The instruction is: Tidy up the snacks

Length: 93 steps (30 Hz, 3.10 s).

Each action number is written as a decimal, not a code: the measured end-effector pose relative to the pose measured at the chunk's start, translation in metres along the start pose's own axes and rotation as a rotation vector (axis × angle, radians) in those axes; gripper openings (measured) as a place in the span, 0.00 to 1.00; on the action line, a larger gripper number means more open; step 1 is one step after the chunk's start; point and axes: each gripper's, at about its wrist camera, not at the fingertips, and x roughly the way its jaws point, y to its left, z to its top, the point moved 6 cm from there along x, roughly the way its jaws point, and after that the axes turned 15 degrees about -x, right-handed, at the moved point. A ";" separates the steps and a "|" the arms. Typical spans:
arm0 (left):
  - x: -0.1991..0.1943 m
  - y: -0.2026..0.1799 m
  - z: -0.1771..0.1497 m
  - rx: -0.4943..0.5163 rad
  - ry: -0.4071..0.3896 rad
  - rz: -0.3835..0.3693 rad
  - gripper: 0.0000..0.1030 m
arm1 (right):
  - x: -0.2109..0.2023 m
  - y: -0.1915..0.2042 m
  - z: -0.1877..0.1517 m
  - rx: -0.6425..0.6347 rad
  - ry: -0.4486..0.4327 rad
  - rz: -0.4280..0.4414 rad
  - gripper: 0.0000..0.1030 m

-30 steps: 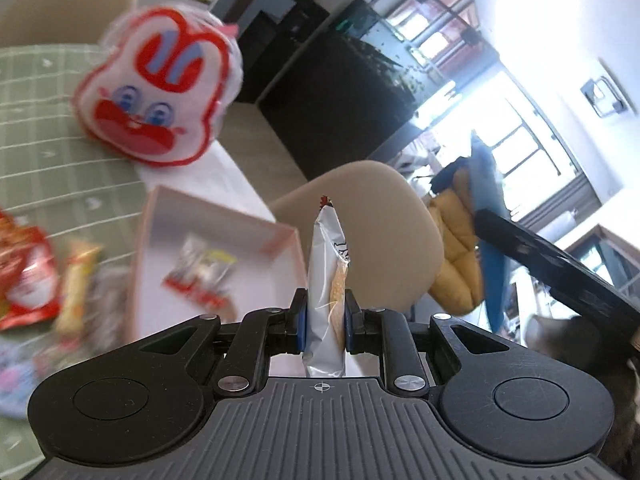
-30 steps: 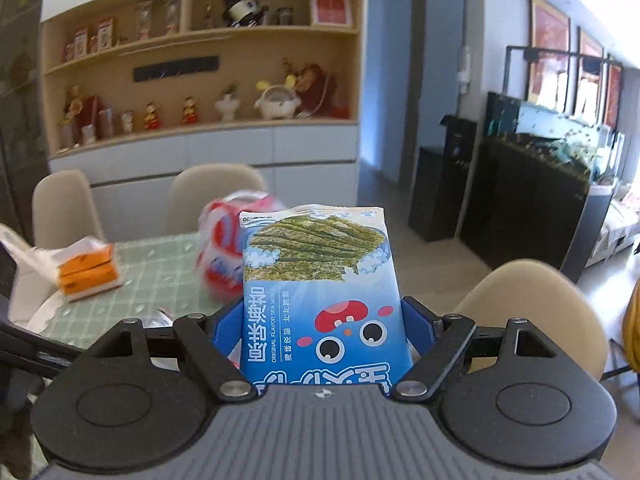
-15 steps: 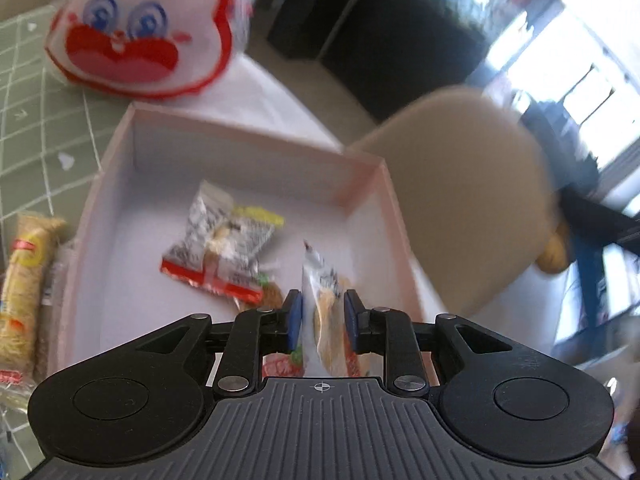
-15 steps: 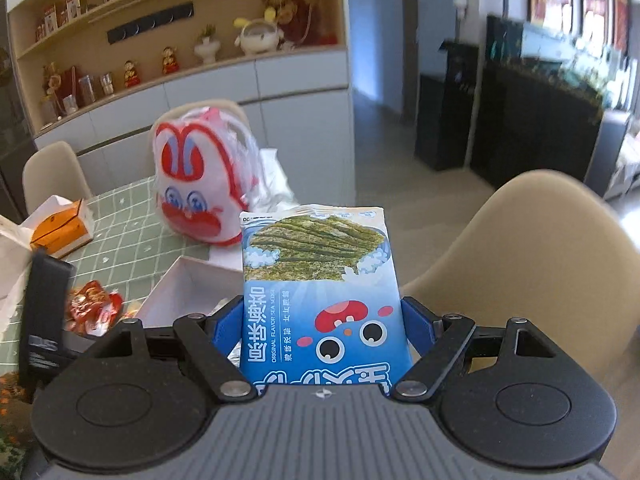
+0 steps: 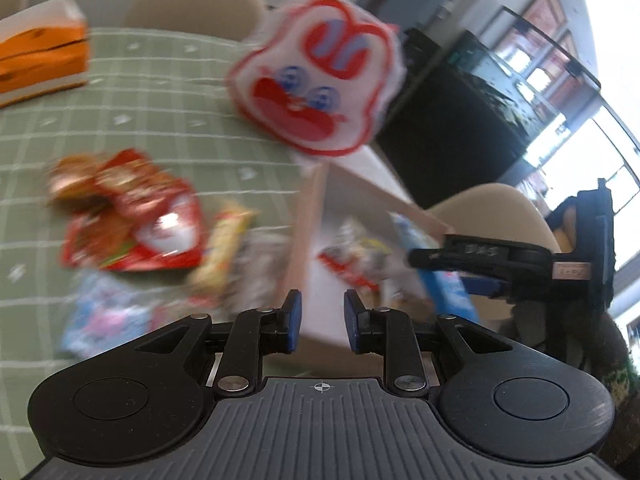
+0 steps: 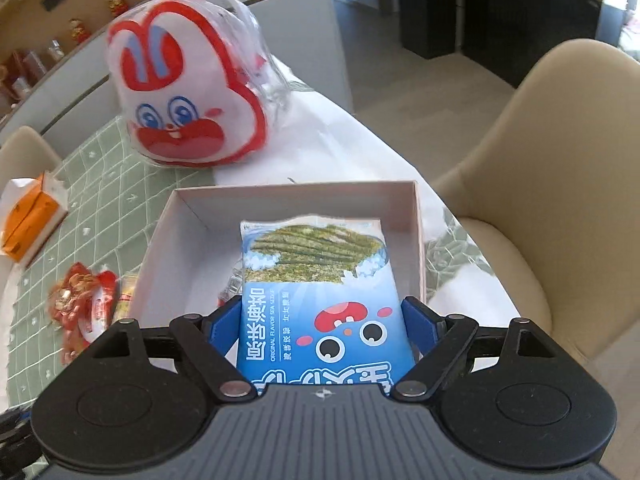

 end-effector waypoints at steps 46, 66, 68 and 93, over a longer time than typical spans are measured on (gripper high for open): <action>-0.090 0.157 0.001 -0.023 0.014 0.102 0.25 | 0.081 0.293 0.060 -0.489 -0.084 0.173 0.84; -0.114 0.184 -0.022 -0.063 0.067 0.077 0.25 | 0.001 0.264 -0.049 -0.509 -0.005 0.182 0.66; -0.110 0.179 -0.025 -0.056 0.076 0.076 0.25 | -0.006 0.254 -0.067 -0.498 0.003 0.171 0.66; -0.017 0.106 0.046 0.007 -0.048 0.297 0.25 | -0.052 0.149 -0.176 -0.407 -0.093 0.165 0.73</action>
